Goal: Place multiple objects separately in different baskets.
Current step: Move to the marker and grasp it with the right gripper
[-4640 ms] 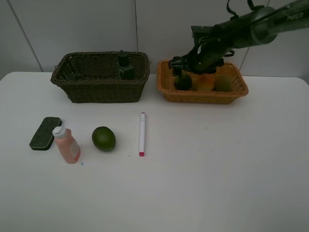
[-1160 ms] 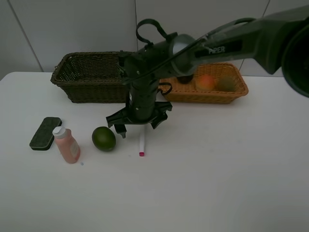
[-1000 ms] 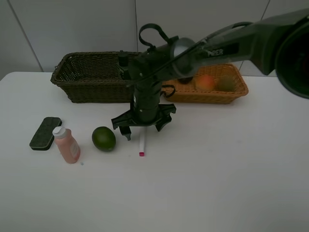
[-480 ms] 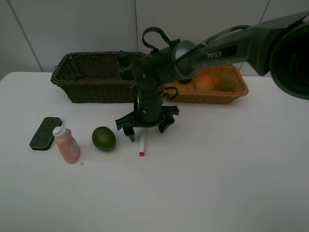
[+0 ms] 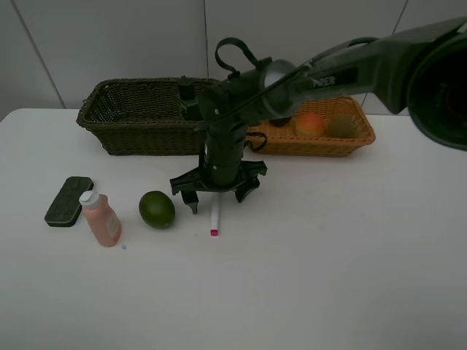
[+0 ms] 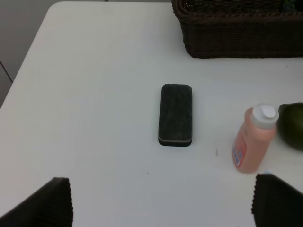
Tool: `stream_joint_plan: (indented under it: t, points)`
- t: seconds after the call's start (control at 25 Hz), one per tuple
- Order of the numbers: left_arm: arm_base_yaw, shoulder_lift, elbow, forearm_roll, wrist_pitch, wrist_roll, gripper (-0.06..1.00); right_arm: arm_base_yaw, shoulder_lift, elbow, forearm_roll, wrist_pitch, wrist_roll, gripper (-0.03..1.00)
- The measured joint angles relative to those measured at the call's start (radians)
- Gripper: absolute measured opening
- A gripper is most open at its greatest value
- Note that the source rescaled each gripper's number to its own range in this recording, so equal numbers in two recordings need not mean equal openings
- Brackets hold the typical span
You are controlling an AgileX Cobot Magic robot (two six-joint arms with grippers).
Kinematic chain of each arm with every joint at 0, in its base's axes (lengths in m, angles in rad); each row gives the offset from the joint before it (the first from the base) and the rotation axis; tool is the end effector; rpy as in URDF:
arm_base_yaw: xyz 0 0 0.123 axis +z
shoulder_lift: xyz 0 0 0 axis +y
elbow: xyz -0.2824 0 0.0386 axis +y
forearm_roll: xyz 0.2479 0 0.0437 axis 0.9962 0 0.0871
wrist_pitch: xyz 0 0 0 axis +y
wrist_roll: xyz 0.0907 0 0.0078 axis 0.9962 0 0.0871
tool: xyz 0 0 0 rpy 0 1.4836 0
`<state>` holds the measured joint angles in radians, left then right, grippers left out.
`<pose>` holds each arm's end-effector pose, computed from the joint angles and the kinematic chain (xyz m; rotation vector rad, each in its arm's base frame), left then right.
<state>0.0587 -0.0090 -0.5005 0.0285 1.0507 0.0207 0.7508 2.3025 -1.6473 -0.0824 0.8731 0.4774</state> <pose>-0.0060 0.0019 0.2781 -0.0398 2.0251 0.0842 0.3347 0.3044 0.1008 -0.4808 2.9584 0.0306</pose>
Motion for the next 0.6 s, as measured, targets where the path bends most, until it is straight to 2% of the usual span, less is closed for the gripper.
stream_joint_plan:
  t: [0.24, 0.32, 0.4, 0.44, 0.52, 0.6]
  points:
    - [0.000, 0.000, 0.000, 0.000, 0.000, 0.000, 1.00, 0.000, 0.000, 0.000, 0.002, -0.001, -0.001, 0.99]
    - [0.000, 0.000, 0.000, 0.000, 0.000, 0.000, 1.00, 0.000, 0.000, 0.000, 0.002, -0.001, -0.001, 0.92]
    - [0.000, 0.000, 0.000, 0.000, 0.000, 0.000, 1.00, 0.000, 0.000, 0.000, 0.002, 0.000, -0.001, 0.80]
    - [0.000, 0.000, 0.000, 0.000, 0.000, 0.000, 1.00, 0.000, 0.000, 0.000, 0.002, 0.000, -0.001, 0.70]
    - [0.000, 0.000, 0.000, 0.000, 0.000, 0.000, 1.00, 0.000, 0.003, 0.000, 0.006, 0.000, -0.001, 0.50]
    - [0.000, 0.000, 0.000, 0.000, 0.000, 0.000, 1.00, 0.000, 0.003, 0.000, 0.006, -0.001, -0.001, 0.24]
